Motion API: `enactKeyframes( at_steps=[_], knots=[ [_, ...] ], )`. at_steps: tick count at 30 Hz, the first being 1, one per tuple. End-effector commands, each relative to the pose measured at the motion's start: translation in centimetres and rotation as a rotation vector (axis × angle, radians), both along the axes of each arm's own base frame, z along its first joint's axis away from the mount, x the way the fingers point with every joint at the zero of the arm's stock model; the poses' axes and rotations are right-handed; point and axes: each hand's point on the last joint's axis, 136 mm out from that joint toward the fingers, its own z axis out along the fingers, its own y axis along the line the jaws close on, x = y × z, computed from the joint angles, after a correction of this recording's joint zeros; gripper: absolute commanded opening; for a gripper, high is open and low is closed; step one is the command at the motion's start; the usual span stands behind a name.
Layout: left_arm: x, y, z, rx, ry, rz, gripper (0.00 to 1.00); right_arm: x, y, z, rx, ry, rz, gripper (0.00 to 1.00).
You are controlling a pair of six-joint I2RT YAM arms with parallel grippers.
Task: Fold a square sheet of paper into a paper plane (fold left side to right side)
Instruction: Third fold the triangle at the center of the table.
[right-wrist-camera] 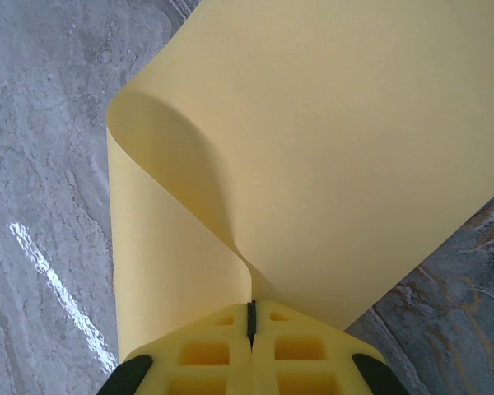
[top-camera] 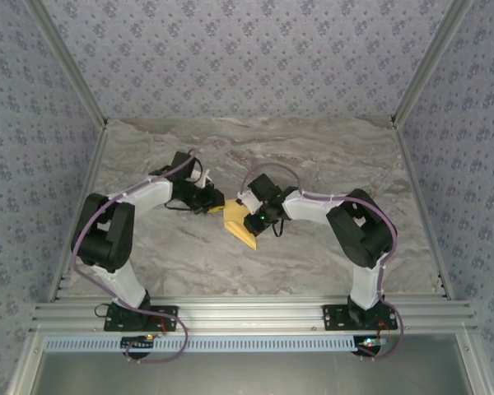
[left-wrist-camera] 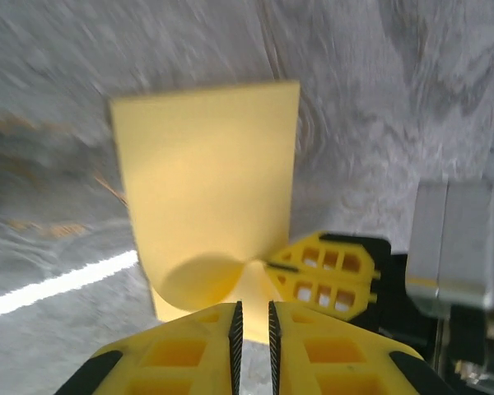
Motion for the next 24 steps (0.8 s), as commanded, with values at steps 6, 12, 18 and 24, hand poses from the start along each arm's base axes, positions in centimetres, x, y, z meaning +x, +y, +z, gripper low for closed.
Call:
enactKeyframes(
  at_steps=[6,12,18,24],
  knots=[
    [-1.9,-4.3,-0.8,-0.048,0.020,-0.054,0.17,-3.8,-2.2,-4.4,-0.143,0.144,0.033,0.00],
    [-2.5,-5.0,-2.7,-0.003,0.047,-0.068,0.17,-3.8,-2.1,-4.3,-0.142,0.142,0.036,0.00],
    [-3.4,-4.6,-4.2,0.034,0.074,-0.069,0.17,-3.9,-2.1,-4.3,-0.143,0.143,0.038,0.00],
    [-4.5,-3.8,-5.3,0.060,0.092,-0.064,0.17,-3.9,-2.0,-4.4,-0.143,0.142,0.040,0.00]
  ],
)
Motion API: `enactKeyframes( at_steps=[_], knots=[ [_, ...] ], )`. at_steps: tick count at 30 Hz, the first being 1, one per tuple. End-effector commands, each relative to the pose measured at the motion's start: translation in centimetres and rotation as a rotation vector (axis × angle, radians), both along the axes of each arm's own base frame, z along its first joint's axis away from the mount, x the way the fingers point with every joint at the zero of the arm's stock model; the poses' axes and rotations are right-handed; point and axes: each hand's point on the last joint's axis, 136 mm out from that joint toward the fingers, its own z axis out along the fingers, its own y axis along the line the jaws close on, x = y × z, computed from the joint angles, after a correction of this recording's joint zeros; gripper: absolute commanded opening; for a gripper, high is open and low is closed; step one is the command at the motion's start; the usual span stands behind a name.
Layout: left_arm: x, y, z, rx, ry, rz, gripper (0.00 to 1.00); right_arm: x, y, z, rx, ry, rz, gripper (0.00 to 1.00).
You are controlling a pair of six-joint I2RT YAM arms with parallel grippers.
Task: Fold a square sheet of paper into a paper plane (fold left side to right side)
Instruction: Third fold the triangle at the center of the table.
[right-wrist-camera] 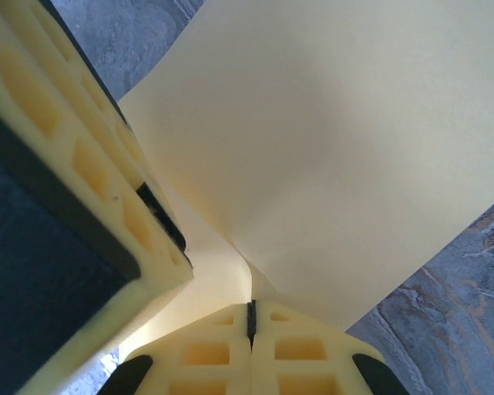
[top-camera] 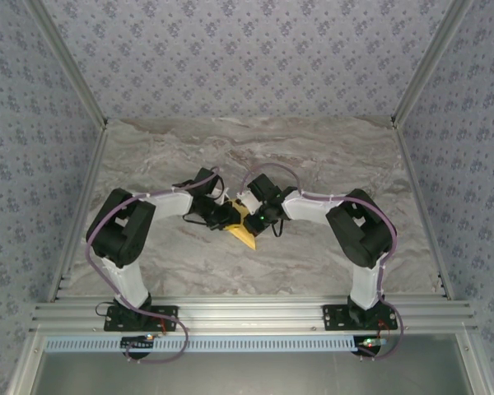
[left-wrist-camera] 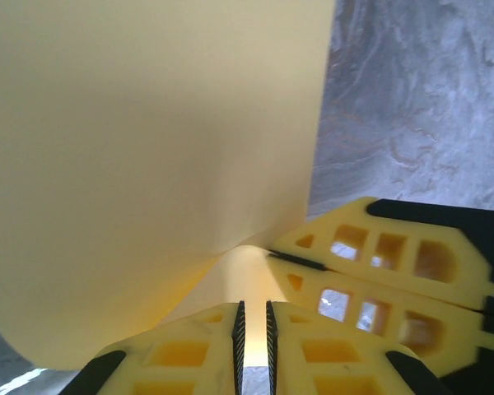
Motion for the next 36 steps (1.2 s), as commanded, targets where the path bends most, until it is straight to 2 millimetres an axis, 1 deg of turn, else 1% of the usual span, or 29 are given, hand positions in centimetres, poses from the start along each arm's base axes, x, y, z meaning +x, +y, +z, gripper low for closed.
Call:
enactKeyframes(
  at_steps=[1,9,12,14,16,18,19,21,24,25,27,29,31,33,36],
  knots=[
    [-0.9,0.3,-0.9,0.022,0.016,0.004,0.17,-3.9,-2.2,-4.4,-0.143,0.143,0.036,0.00],
    [-1.6,1.0,-1.7,0.039,0.028,0.024,0.16,-3.8,-2.2,-4.6,-0.151,0.145,0.035,0.00],
    [-1.8,1.3,-2.2,0.057,0.030,0.025,0.16,-3.5,-1.8,-4.1,-0.127,0.146,0.027,0.00],
    [-1.8,1.4,-2.5,0.068,0.034,0.027,0.16,-3.0,-1.2,-3.1,-0.090,0.143,0.015,0.02],
    [-1.9,1.7,-2.9,0.086,0.036,0.030,0.15,-2.1,-0.4,-1.4,-0.036,0.128,-0.004,0.10],
    [-2.1,2.0,-3.3,0.103,0.040,0.034,0.15,-0.7,-0.2,0.5,0.009,0.101,-0.036,0.18],
    [-2.1,2.2,-3.4,0.110,0.041,0.034,0.15,0.0,-0.2,1.5,0.027,0.085,-0.055,0.22],
    [-2.3,2.4,-3.8,0.122,0.046,0.036,0.15,1.2,-0.7,3.2,0.054,0.062,-0.095,0.26],
    [-2.4,2.5,-4.1,0.131,0.051,0.037,0.14,2.1,-1.7,5.0,0.065,0.030,-0.130,0.32],
    [-2.3,2.5,-4.1,0.131,0.050,0.038,0.14,1.9,-1.9,5.5,0.064,0.023,-0.130,0.34],
    [-2.2,2.5,-4.1,0.130,0.049,0.040,0.14,0.9,-2.1,6.0,0.071,0.039,-0.116,0.34],
    [-2.1,2.5,-4.0,0.128,0.046,0.041,0.14,-0.7,-1.8,6.3,0.106,0.089,-0.089,0.34],
    [-2.2,2.4,-3.8,0.127,0.043,0.038,0.14,-2.8,-0.9,6.4,0.165,0.179,-0.068,0.31],
    [-2.1,2.5,-3.7,0.128,0.041,0.038,0.14,-4.6,-0.1,6.1,0.219,0.281,-0.061,0.27],
    [-2.1,2.4,-3.7,0.128,0.040,0.039,0.14,-6.0,0.6,5.2,0.249,0.378,-0.073,0.25]
  ],
)
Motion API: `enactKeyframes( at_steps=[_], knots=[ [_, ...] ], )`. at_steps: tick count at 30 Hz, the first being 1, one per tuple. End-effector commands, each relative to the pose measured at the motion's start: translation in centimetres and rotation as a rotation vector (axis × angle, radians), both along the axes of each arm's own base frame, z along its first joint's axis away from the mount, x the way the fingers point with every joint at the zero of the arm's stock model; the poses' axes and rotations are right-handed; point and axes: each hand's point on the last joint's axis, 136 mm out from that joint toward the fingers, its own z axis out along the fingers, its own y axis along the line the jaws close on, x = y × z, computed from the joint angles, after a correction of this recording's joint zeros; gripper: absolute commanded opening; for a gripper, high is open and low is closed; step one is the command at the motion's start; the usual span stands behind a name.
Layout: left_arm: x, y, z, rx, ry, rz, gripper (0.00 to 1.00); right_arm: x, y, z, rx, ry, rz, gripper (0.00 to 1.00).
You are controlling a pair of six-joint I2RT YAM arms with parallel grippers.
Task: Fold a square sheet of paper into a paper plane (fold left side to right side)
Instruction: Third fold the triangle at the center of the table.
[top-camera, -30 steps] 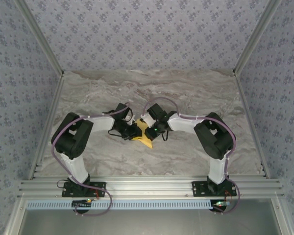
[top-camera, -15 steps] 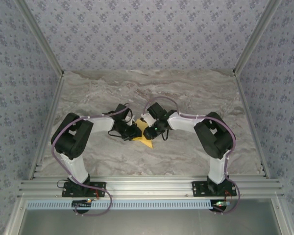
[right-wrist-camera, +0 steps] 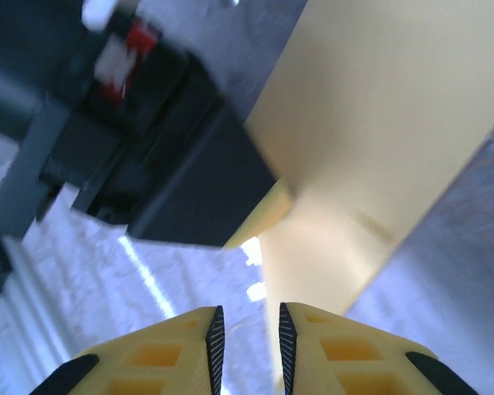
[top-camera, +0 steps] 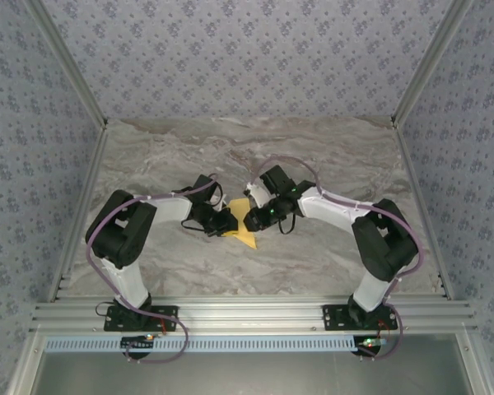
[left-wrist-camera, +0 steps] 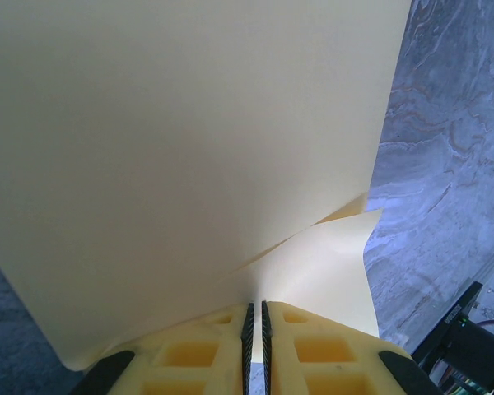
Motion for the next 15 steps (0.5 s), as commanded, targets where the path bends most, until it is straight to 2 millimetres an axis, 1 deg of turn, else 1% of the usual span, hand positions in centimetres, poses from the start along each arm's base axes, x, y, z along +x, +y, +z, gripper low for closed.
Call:
enactKeyframes(
  at_steps=[1,6,10,15],
  knots=[
    [-1.0,1.6,-2.0,0.101,0.027,0.016,0.14,-3.2,1.0,-1.2,0.061,0.194,0.009,0.25],
    [-0.9,1.5,-1.9,0.099,0.022,0.014,0.14,-3.6,1.3,-2.8,0.051,0.246,0.016,0.24],
    [-0.9,1.5,-1.9,0.096,0.021,0.012,0.14,-3.9,0.9,-4.1,0.015,0.273,0.011,0.24],
    [-0.9,1.5,-1.9,0.099,0.023,0.013,0.14,-4.0,0.5,-5.1,-0.020,0.277,0.003,0.24]
  ],
)
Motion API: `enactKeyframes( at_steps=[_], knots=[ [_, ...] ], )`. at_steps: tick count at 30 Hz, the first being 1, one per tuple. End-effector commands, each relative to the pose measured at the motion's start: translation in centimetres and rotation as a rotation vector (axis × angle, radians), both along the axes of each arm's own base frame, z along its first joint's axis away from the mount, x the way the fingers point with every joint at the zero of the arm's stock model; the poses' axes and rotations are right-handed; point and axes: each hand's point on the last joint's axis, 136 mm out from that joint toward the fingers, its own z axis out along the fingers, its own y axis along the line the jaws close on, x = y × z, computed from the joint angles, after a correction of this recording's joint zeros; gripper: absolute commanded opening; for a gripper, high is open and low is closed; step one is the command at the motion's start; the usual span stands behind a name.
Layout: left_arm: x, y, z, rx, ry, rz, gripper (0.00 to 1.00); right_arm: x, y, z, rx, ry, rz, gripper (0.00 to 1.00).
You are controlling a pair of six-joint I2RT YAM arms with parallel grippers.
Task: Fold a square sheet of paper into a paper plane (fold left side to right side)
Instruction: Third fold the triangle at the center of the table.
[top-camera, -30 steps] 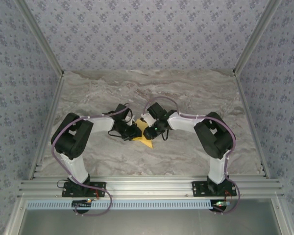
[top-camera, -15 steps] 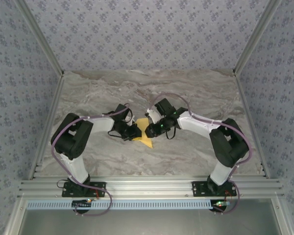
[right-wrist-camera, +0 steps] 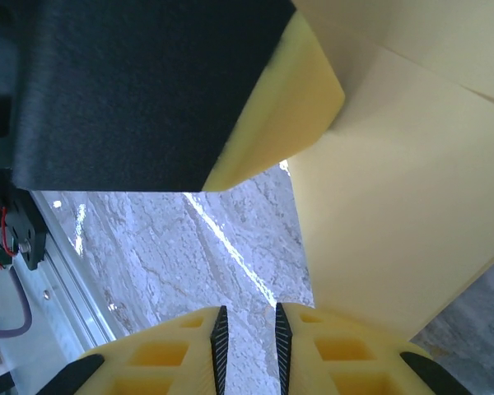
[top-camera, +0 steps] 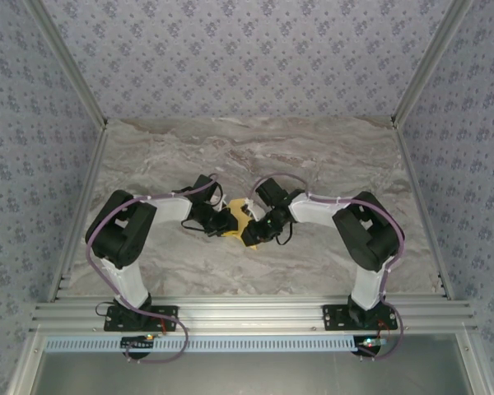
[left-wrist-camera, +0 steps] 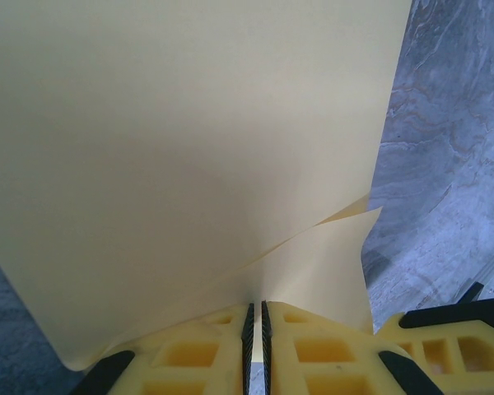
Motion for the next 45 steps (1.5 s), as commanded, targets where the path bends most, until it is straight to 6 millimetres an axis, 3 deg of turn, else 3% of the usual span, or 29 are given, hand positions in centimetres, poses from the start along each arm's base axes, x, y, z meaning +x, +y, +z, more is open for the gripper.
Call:
enactKeyframes(
  at_steps=[1,5,21,29,37,42,45],
  knots=[
    [-0.8,1.5,-1.9,0.098,0.022,0.012,0.14,-0.7,-0.4,-1.0,-0.029,0.044,-0.003,0.24],
    [-0.8,1.5,-1.9,0.098,0.022,0.012,0.14,-0.7,-1.0,-2.0,-0.076,0.042,-0.007,0.24],
    [-0.8,1.7,-2.1,0.110,0.022,0.010,0.14,-1.0,-2.4,-3.0,-0.152,0.035,-0.004,0.24],
    [-0.8,1.8,-2.4,0.122,0.023,0.006,0.14,-3.7,-4.6,-4.2,-0.214,0.099,0.014,0.14],
    [-0.6,2.3,-2.4,0.129,0.020,0.014,0.13,-6.4,-6.7,-4.9,-0.304,0.136,0.055,0.14],
    [-0.6,2.3,-2.4,0.128,0.020,0.014,0.14,-6.5,-7.3,-4.6,-0.312,0.132,0.038,0.13],
    [-0.5,2.1,-2.1,0.117,0.019,0.016,0.13,-5.4,-6.6,-2.9,-0.268,0.083,0.018,0.12]
  ],
)
